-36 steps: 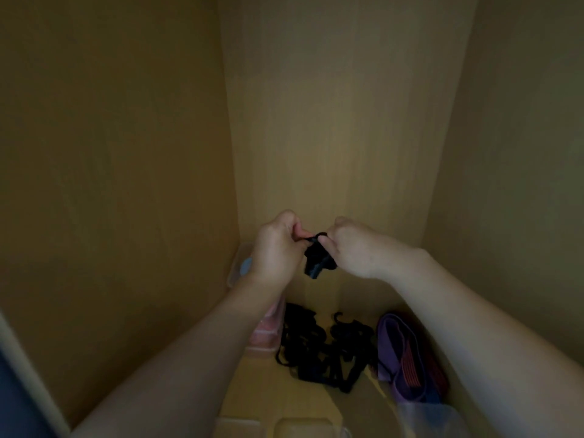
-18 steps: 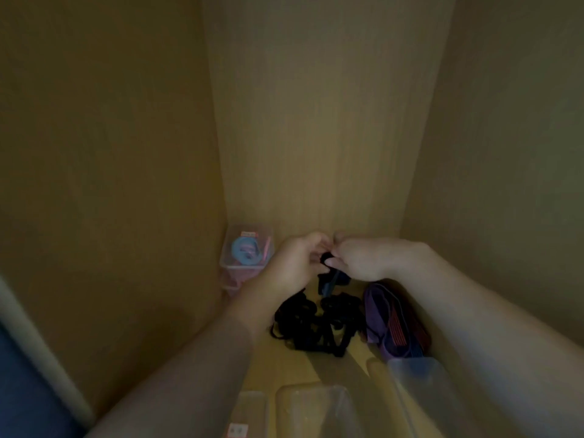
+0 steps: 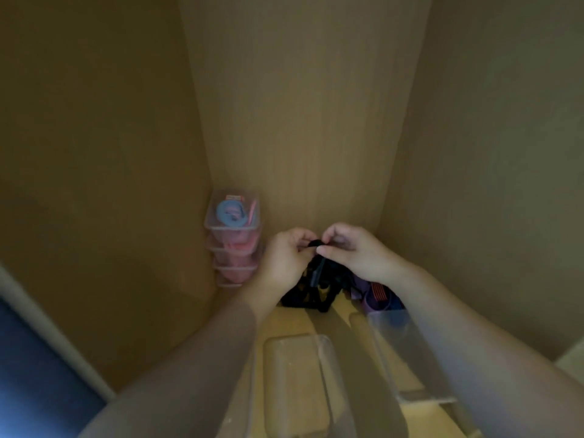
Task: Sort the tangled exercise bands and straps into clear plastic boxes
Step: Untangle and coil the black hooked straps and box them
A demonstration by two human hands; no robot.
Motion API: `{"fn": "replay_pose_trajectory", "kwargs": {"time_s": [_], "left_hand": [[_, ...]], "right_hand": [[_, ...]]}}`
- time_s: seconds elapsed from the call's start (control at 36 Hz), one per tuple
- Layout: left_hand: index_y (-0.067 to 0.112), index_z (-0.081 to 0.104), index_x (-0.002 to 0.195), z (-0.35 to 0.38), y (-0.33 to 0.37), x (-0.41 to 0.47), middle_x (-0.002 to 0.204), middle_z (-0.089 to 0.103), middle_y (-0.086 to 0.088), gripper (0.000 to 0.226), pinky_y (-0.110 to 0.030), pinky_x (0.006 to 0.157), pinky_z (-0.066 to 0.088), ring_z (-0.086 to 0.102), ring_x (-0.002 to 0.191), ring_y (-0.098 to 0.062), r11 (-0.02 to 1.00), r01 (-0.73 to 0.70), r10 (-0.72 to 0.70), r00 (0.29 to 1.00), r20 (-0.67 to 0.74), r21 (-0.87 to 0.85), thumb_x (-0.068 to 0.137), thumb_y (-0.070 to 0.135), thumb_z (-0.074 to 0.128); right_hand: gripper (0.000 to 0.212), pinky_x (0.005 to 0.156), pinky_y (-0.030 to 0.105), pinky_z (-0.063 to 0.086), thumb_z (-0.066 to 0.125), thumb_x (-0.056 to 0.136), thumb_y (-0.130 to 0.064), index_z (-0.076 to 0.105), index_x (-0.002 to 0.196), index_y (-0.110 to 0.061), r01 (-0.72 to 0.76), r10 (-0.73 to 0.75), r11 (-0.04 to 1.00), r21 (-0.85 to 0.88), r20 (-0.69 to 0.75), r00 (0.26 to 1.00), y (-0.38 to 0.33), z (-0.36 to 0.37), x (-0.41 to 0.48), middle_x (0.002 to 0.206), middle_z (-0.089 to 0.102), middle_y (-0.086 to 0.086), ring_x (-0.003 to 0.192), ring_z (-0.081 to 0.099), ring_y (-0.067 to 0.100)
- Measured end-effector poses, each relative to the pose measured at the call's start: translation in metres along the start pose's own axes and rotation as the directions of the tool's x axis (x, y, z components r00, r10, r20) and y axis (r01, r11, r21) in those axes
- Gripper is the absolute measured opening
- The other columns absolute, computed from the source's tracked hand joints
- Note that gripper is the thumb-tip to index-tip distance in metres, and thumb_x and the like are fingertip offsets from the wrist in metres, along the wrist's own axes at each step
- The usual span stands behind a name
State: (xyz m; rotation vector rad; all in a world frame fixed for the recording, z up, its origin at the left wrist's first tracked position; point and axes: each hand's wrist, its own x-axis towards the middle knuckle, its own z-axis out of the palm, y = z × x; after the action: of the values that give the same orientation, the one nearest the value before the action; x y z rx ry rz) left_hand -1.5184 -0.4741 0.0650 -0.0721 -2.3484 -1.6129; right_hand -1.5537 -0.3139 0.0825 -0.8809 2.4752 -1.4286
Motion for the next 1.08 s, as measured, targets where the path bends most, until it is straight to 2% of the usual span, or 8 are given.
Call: {"fn": "replay_pose_trajectory", "kwargs": {"time_s": [0.08, 0.17, 0.33, 0.44, 0.75, 0.89, 0.97, 1.08], "left_hand": [[0.021, 0.062, 0.077, 0.006, 0.001, -0.009, 0.07, 0.065, 0.002, 0.028, -0.019, 0.058, 0.049, 0.06, 0.056, 0.001, 0.997, 0.06, -0.062, 0.997, -0.036, -0.05, 0.082, -0.006, 0.066], [0.015, 0.062, 0.083, 0.01, -0.002, -0.022, 0.074, 0.064, -0.005, 0.021, -0.023, 0.059, 0.05, 0.06, 0.06, -0.006, 0.992, 0.114, -0.116, 0.992, -0.04, -0.058, 0.08, -0.005, 0.069], [0.005, 0.059, 0.095, 0.016, 0.004, -0.048, 0.076, 0.055, -0.003, 0.021, -0.014, 0.057, 0.051, 0.055, 0.065, -0.011, 0.96, 0.269, -0.27, 0.963, 0.003, -0.076, 0.082, -0.011, 0.065], [0.011, 0.056, 0.083, 0.01, 0.004, -0.063, 0.076, 0.057, -0.005, 0.027, -0.019, 0.06, 0.054, 0.058, 0.066, -0.013, 0.921, 0.358, -0.363, 0.932, -0.007, -0.154, 0.084, -0.015, 0.06], [0.007, 0.051, 0.08, 0.003, 0.005, -0.094, 0.078, 0.054, -0.009, 0.031, -0.024, 0.065, 0.059, 0.06, 0.068, -0.014, 0.889, 0.325, -0.353, 0.935, -0.03, -0.324, 0.084, -0.024, 0.051], [0.011, 0.053, 0.079, 0.005, -0.004, -0.095, 0.08, 0.059, -0.008, 0.03, -0.03, 0.072, 0.056, 0.058, 0.071, -0.016, 0.929, 0.309, -0.315, 0.949, 0.003, -0.205, 0.082, -0.019, 0.058], [0.014, 0.054, 0.074, 0.003, -0.02, -0.1, 0.073, 0.059, -0.002, 0.031, -0.019, 0.062, 0.051, 0.055, 0.065, -0.01, 0.951, 0.3, -0.302, 0.953, -0.008, -0.077, 0.079, -0.015, 0.065], [0.015, 0.055, 0.071, 0.001, -0.045, -0.114, 0.072, 0.061, -0.001, 0.032, -0.03, 0.07, 0.053, 0.059, 0.067, -0.013, 0.929, 0.37, -0.37, 0.929, 0.012, 0.008, 0.078, -0.013, 0.068]], "right_hand": [[0.017, 0.071, 0.039, 0.05, 0.067, 0.088, -0.03, 0.059, 0.076, -0.021, -0.006, 0.006, 1.0, -0.002, -0.051, 0.999, 0.001, 0.0, -0.008, 0.076, 0.067, 0.003, 0.07, 0.061, 0.014], [0.025, 0.057, 0.028, 0.042, 0.063, 0.091, -0.03, 0.054, 0.069, -0.021, -0.029, 0.025, 0.994, -0.101, -0.035, 0.999, 0.0, 0.002, -0.017, 0.067, 0.059, 0.002, 0.056, 0.051, 0.009], [0.027, 0.053, 0.03, 0.035, 0.058, 0.094, -0.026, 0.049, 0.07, -0.018, -0.046, 0.058, 0.98, -0.195, 0.056, 0.997, 0.0, 0.012, -0.031, 0.058, 0.048, 0.0, 0.052, 0.043, 0.014], [0.025, 0.056, 0.032, 0.036, 0.055, 0.096, -0.024, 0.047, 0.073, -0.015, -0.024, 0.044, 0.987, -0.162, 0.117, 0.992, -0.001, 0.016, -0.042, 0.06, 0.046, 0.002, 0.055, 0.044, 0.016], [0.027, 0.057, 0.031, 0.045, 0.055, 0.094, -0.018, 0.041, 0.071, -0.013, 0.074, 0.004, 0.933, -0.352, 0.217, 0.976, -0.017, 0.027, -0.053, 0.075, 0.056, 0.01, 0.066, 0.054, 0.023], [0.03, 0.053, 0.028, 0.036, 0.06, 0.092, -0.019, 0.043, 0.067, -0.015, 0.044, 0.053, 0.909, -0.415, 0.218, 0.974, -0.014, 0.033, -0.058, 0.066, 0.047, 0.004, 0.059, 0.045, 0.019], [0.029, 0.064, 0.029, 0.047, 0.071, 0.084, -0.024, 0.051, 0.065, -0.016, -0.018, 0.088, 0.949, -0.315, 0.21, 0.974, -0.002, 0.043, -0.061, 0.081, 0.065, 0.005, 0.077, 0.062, 0.016], [0.022, 0.078, 0.034, 0.051, 0.077, 0.08, -0.027, 0.061, 0.072, -0.014, -0.057, 0.134, 0.961, -0.272, 0.273, 0.953, 0.011, 0.063, -0.07, 0.096, 0.069, 0.007, 0.092, 0.064, 0.018]]}}
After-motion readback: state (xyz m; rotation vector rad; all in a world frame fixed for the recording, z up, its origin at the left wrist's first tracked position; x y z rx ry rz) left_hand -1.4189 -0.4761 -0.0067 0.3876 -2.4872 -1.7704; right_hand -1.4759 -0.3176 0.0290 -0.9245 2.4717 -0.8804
